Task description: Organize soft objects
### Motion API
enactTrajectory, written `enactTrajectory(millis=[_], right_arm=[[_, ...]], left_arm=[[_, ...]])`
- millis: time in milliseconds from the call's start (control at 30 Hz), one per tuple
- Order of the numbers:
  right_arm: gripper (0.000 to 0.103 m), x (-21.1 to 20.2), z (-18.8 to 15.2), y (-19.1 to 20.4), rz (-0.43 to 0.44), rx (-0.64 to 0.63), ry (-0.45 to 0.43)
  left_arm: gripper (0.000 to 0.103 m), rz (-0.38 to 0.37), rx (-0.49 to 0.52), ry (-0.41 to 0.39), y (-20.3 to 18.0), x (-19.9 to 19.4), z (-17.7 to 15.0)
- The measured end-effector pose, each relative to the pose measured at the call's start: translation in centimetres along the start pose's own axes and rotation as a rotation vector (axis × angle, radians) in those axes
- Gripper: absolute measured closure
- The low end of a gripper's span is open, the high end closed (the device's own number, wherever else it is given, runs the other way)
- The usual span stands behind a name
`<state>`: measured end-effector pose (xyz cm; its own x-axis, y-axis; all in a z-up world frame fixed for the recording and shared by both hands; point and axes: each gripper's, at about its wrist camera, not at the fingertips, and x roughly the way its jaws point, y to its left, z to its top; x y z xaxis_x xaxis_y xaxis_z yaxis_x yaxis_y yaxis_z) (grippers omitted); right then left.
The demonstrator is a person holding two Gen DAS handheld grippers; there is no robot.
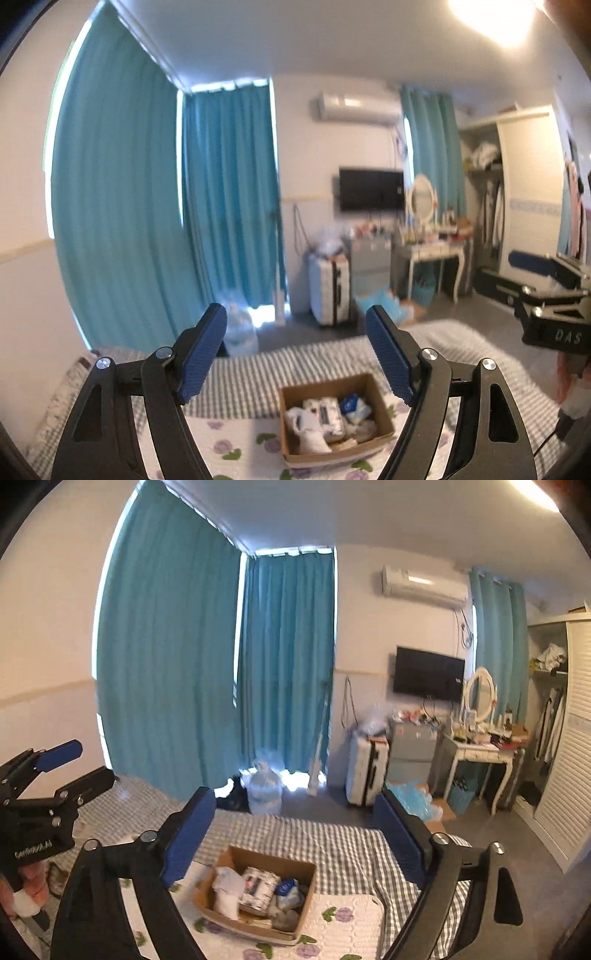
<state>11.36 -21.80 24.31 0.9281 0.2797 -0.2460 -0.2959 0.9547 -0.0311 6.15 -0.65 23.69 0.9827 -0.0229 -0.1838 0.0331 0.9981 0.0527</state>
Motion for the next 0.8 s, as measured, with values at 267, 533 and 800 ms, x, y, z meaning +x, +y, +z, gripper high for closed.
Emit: enactTrajectory(millis=[267, 533, 800], right_arm=[[0.000, -7.9, -0.3, 2.4, 0.061, 0.027, -0.147], [0.000, -9.7, -6.3, 2.8, 0.126, 0.087, -0.240], [0.000, -3.2, -13.3, 4.1, 0.102, 0.054, -0.184]], left_arm=[[0.016, 0.087, -0.002, -0.166, 0.7, -5.6, -1.1], [0.016, 0.107, -0.006, -0.193, 2.4, -5.9, -6.9], [0.016, 0.187, -0.040, -0.160, 4.1, -1.1, -13.2]])
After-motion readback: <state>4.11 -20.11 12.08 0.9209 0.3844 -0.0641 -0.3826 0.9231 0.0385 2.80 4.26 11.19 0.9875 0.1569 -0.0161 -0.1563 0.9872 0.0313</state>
